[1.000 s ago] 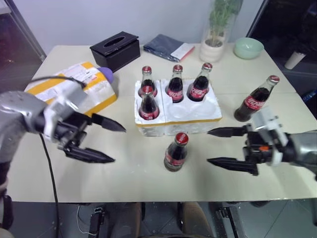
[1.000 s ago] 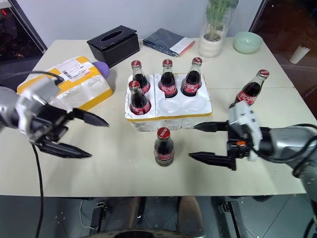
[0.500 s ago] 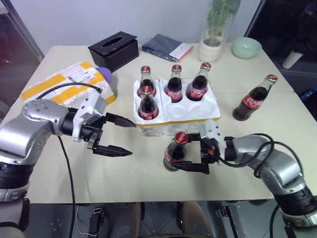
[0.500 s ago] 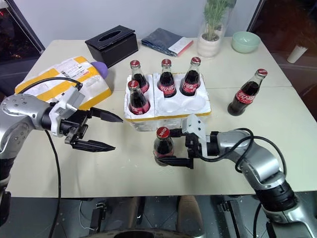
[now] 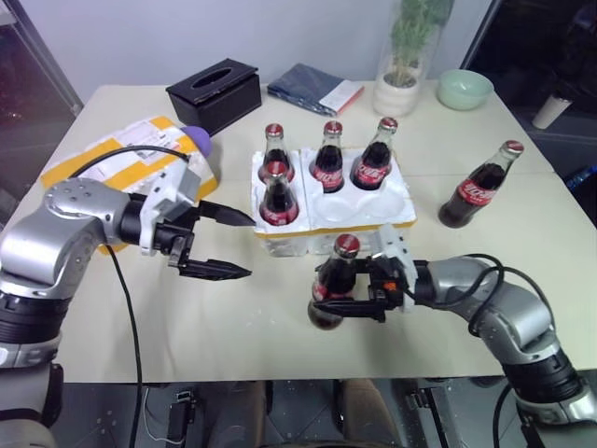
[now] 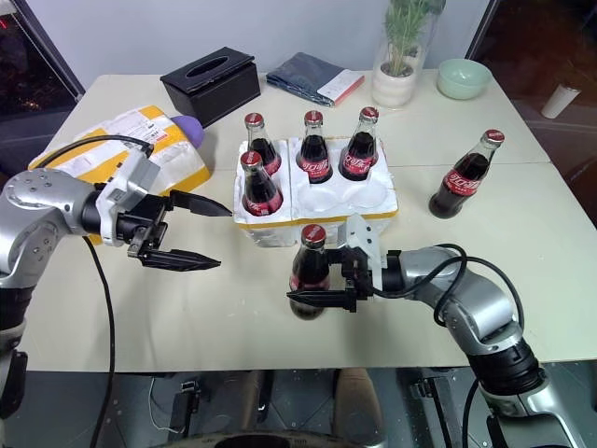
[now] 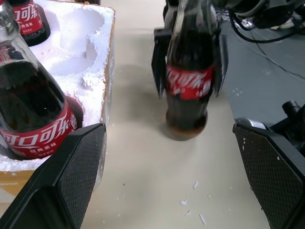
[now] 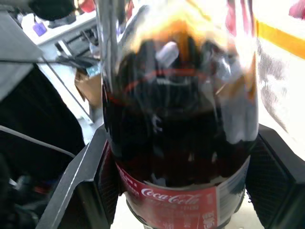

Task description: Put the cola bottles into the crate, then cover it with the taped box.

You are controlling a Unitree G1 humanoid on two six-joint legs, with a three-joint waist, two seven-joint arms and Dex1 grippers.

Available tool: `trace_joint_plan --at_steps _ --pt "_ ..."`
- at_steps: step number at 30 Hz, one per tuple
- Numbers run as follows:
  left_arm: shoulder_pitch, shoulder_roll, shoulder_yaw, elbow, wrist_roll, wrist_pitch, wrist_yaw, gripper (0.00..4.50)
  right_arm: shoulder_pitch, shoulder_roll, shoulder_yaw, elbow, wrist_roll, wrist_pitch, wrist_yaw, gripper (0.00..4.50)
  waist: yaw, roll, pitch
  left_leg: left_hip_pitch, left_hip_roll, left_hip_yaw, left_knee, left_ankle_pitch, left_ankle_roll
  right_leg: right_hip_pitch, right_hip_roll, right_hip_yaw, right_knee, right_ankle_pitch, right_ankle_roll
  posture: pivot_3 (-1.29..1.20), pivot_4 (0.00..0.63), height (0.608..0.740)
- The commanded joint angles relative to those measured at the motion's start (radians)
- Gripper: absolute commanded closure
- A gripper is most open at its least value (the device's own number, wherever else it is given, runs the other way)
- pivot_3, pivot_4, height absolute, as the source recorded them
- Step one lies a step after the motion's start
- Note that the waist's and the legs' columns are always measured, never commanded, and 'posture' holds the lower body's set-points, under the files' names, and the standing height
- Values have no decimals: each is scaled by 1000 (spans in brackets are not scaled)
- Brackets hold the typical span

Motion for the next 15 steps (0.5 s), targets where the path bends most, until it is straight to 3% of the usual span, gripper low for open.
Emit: trace_joint_plan --at_steps 1,4,8,15 --pt "-28 -11 13 6 0 -15 13 0 -129 -17 -155 -63 174 59 -30 1692 -1 0 0 0 0 0 0 0 0 0 0 0 0 0 0 0 150 740" --pt "-37 -26 15 16 -2 -13 23 0 -284 -8 -219 9 242 111 -91 1692 -5 0 0 0 1 0 0 0 0 0 1 0 0 0 -1 0 150 740" --pt "-53 -49 24 19 -24 7 39 0 -443 7 -165 151 123 93 -150 1692 -4 1 0 0 2 0 -1 0 0 -1 2 0 0 0 -1 0 150 740" --pt "-69 -71 54 2 -74 50 76 0 -471 51 -29 324 -76 -16 -122 1692 -4 1 0 -1 2 1 -2 0 0 -3 2 0 0 0 -1 0 150 740"
